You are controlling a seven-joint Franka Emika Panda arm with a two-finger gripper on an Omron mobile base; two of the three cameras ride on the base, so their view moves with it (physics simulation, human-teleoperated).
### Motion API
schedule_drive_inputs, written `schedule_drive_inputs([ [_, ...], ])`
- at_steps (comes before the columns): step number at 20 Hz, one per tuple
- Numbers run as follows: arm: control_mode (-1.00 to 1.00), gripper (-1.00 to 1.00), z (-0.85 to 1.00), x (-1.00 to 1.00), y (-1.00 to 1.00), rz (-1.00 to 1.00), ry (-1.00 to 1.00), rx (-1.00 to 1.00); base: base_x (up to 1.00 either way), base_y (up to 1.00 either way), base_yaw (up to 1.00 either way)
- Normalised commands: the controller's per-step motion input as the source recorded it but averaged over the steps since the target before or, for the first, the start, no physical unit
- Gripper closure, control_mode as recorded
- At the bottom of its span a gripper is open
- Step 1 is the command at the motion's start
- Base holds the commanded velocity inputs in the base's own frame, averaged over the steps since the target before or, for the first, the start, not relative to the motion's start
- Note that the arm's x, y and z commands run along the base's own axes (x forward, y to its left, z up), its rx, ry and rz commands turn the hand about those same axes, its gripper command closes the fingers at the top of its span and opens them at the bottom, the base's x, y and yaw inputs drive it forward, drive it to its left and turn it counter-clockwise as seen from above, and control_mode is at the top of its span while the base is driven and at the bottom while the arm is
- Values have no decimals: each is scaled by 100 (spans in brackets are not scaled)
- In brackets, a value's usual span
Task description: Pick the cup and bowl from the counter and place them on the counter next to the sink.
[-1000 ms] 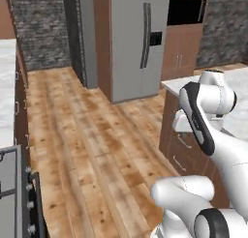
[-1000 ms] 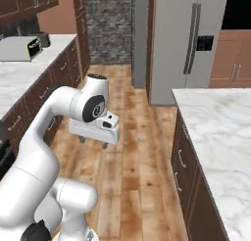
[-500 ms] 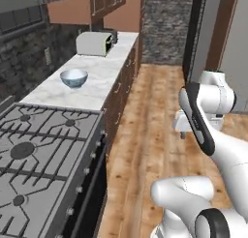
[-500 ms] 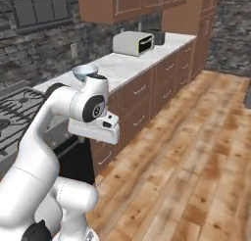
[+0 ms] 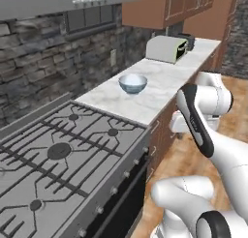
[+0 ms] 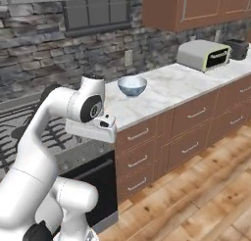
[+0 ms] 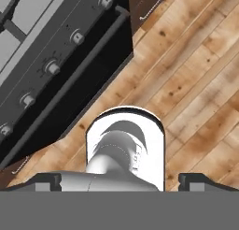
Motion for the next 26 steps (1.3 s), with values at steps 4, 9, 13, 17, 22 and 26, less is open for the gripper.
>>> schedule_drive_inputs([
  [4,100,-100,0,0,0,0,0,0,88,-68,11],
  [9,100,-100,0,0,0,0,0,0,82,-64,7],
  [13,100,-100,0,0,0,0,0,0,55,-9,44],
  [17,100,-100,0,0,0,0,0,0,33,0,70],
  [22,100,-100,0,0,0,0,0,0,30,-22,70],
  [26,100,-100,0,0,0,0,0,0,16,-84,43],
])
